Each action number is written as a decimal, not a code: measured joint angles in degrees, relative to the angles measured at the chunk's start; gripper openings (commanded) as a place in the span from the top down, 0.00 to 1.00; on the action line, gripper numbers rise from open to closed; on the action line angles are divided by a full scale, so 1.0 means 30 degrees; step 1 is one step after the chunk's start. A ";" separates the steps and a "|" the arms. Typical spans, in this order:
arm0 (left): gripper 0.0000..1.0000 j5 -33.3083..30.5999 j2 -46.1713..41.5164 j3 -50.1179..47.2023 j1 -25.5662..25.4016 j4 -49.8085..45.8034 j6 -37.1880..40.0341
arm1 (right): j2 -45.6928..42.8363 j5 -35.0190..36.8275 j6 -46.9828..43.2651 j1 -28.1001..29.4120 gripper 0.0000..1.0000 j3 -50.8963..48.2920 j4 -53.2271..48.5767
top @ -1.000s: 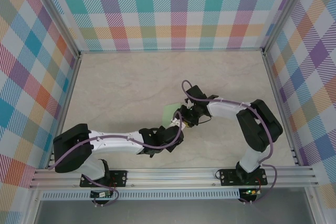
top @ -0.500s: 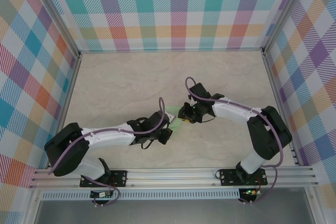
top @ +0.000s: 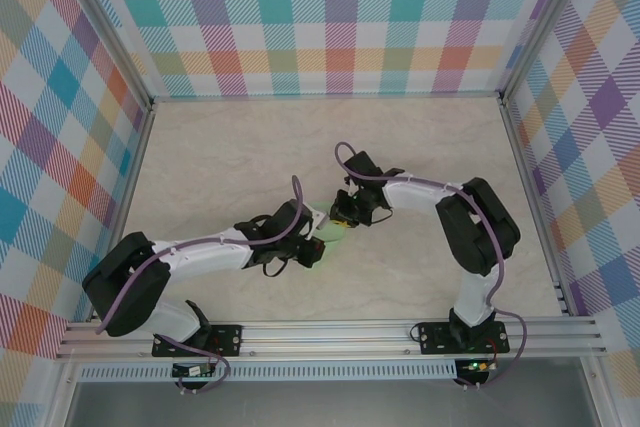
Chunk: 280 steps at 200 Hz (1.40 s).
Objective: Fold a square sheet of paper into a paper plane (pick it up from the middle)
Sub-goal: Third fold the triangle at the center of the table.
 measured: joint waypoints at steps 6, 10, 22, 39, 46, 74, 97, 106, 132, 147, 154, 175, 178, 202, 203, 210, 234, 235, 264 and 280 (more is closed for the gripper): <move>1.00 0.0138 0.0015 0.0000 0.0087 -0.0007 -0.0007 | 0.0182 0.0066 -0.0109 0.0000 0.84 0.0124 -0.0109; 1.00 0.0226 0.0044 0.0000 0.0146 0.0000 0.0000 | 0.0328 0.0102 -0.0226 0.0000 0.84 0.0211 -0.0175; 1.00 0.0488 0.0189 0.0000 0.0277 -0.0007 0.0000 | 0.0707 0.0270 -0.0568 0.0000 0.84 0.0437 -0.0415; 1.00 0.0845 0.0517 0.0007 0.0415 -0.0029 0.0000 | 0.1086 0.0459 -0.1100 0.0000 0.84 0.0627 -0.0758; 1.00 0.0984 0.0656 0.0015 0.0466 -0.0044 0.0000 | 0.1173 0.0466 -0.1428 -0.0029 0.84 0.0809 -0.0991; 1.00 0.1566 0.1406 0.0372 0.0743 -0.0270 0.0007 | 0.1566 0.0903 -0.3053 -0.0036 0.85 0.1625 -0.1865; 1.00 0.1974 0.2040 0.1122 0.1056 -0.0699 0.0007 | 0.1683 0.1100 -0.4459 -0.0036 0.84 0.1923 -0.2259; 1.00 0.2135 0.2208 0.1384 0.1166 -0.0758 0.0007 | 0.1690 0.1115 -0.4896 -0.0036 0.84 0.1953 -0.2317; 1.00 0.2375 0.2645 0.1953 0.1348 -0.1100 0.0000 | 0.1705 0.1100 -0.5850 -0.0036 0.84 0.1982 -0.2368; 1.00 0.2441 0.2914 0.2142 0.1435 -0.1224 0.0000 | 0.1705 0.1107 -0.6178 -0.0036 0.84 0.2011 -0.2390; 1.00 0.2441 0.3045 0.2229 0.1479 -0.1326 0.0000 | 0.1727 0.1107 -0.6339 -0.0036 0.84 0.2033 -0.2426; 1.00 0.2419 0.3249 0.2317 0.1625 -0.1705 -0.0022 | 0.1821 0.1100 -0.6615 -0.0036 0.84 0.2200 -0.2623; 1.00 0.2412 0.3257 0.2317 0.1647 -0.1734 -0.0051 | 0.1836 0.1100 -0.6637 -0.0036 0.84 0.2215 -0.2630; 1.00 0.2280 0.3271 0.2361 0.1872 -0.2011 -0.0153 | 0.1872 0.1100 -0.6790 -0.0036 0.84 0.2266 -0.2710; 1.00 0.2266 0.3271 0.2368 0.1887 -0.2047 -0.0160 | 0.1880 0.1107 -0.6798 -0.0036 0.84 0.2266 -0.2710; 1.00 0.2215 0.3271 0.2390 0.1960 -0.2142 -0.0197 | 0.1880 0.1100 -0.6834 -0.0036 0.84 0.2266 -0.2718; 1.00 0.2033 0.3366 0.2448 0.2113 -0.2200 -0.0204 | 0.1887 0.1100 -0.6907 -0.0036 0.83 0.2266 -0.2732; 1.00 0.2025 0.3366 0.2455 0.2120 -0.2200 -0.0204 | 0.1887 0.1100 -0.6907 -0.0036 0.83 0.2266 -0.2725; 1.00 0.1909 0.3694 0.2739 0.2178 -0.2324 -0.0189 | 0.1887 0.1107 -0.6907 -0.0036 0.83 0.2302 -0.2754; 1.00 0.1749 0.3832 0.2885 0.2186 -0.2499 -0.0182 | 0.1887 0.1107 -0.6907 -0.0036 0.83 0.2302 -0.2761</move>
